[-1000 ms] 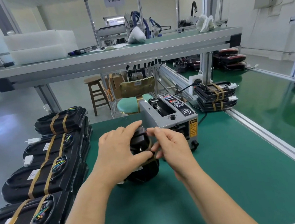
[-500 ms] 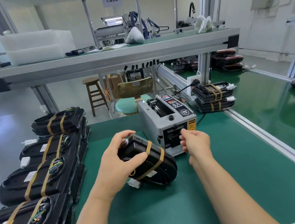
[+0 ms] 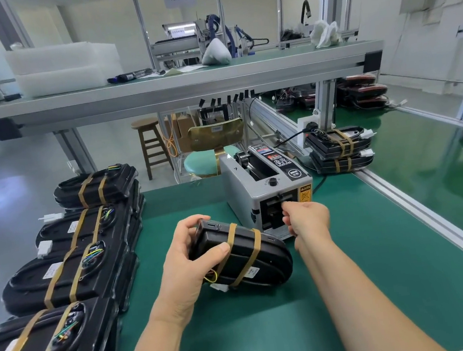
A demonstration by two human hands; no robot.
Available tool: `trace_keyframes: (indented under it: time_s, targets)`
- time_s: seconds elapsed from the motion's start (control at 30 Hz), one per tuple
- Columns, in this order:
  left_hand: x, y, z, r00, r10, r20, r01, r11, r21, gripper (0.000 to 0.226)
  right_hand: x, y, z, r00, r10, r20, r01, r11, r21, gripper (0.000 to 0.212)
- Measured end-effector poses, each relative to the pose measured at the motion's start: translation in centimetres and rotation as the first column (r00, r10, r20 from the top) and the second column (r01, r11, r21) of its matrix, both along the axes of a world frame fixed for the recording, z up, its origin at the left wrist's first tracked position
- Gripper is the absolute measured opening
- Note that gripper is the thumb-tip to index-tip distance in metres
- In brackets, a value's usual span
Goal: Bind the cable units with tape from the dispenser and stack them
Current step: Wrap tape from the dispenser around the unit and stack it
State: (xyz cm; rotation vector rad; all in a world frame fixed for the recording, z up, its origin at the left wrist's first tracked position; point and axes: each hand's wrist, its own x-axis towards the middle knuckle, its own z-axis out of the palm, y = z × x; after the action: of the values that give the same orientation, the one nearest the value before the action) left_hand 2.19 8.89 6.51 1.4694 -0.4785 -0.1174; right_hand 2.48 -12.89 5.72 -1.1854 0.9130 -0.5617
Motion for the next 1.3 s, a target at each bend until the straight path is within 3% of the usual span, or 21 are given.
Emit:
trace_keyframes:
  time_s: [0.2, 0.33, 0.43, 0.57, 0.77, 0.87, 0.97, 1.3]
  targets:
    - [-0.3, -0.7, -0.2, 0.999, -0.049, -0.014, 0.049, 0.999, -0.005, 0.05, -0.5, 0.1, 0.1, 1.0, -0.007, 0.021, 0.007, 1.0, -0.002, 0.005]
    - [-0.3, -0.9, -0.5, 1.0, -0.022, -0.022, 0.021, 0.999, -0.032, 0.059, -2.3, 1.1, 1.6, 0.982, -0.008, 0.188, 0.002, 0.999, 0.036, 0.008]
    - [-0.1, -1.0, -0.7, 1.0, -0.013, -0.015, 0.013, 1.0, -0.027, 0.059, -3.9, 3.6, 3.3, 0.944, 0.086, 0.319, -0.126, 0.986, 0.105, 0.011]
    - [-0.1, -1.1, -0.6, 1.0, -0.014, -0.008, 0.014, 0.999, -0.036, 0.052, -5.2, 6.3, 4.4, 0.883, 0.198, 0.426, -0.343, 0.892, 0.296, 0.004]
    - [0.0, -0.8, -1.0, 0.999, -0.007, -0.043, 0.006, 1.0, -0.03, 0.05, -6.0, 7.9, 4.1, 0.816, 0.264, 0.514, -0.526, 0.707, 0.473, 0.015]
    - [0.0, -0.7, -1.3, 0.999, -0.006, -0.043, 0.004, 0.999, -0.049, 0.045, -6.1, 8.6, 3.9, 0.793, 0.278, 0.542, -0.572, 0.645, 0.506, 0.026]
    - [0.2, -0.7, -1.4, 0.999, -0.003, -0.04, 0.001, 0.998, -0.058, 0.042, -6.1, 9.3, 3.6, 0.783, 0.295, 0.547, -0.593, 0.617, 0.517, 0.017]
    - [0.4, -0.8, -1.4, 0.999, 0.022, -0.05, -0.025, 0.998, -0.061, 0.036, -6.3, 11.3, 3.2, 0.786, 0.306, 0.537, -0.597, 0.601, 0.532, 0.016]
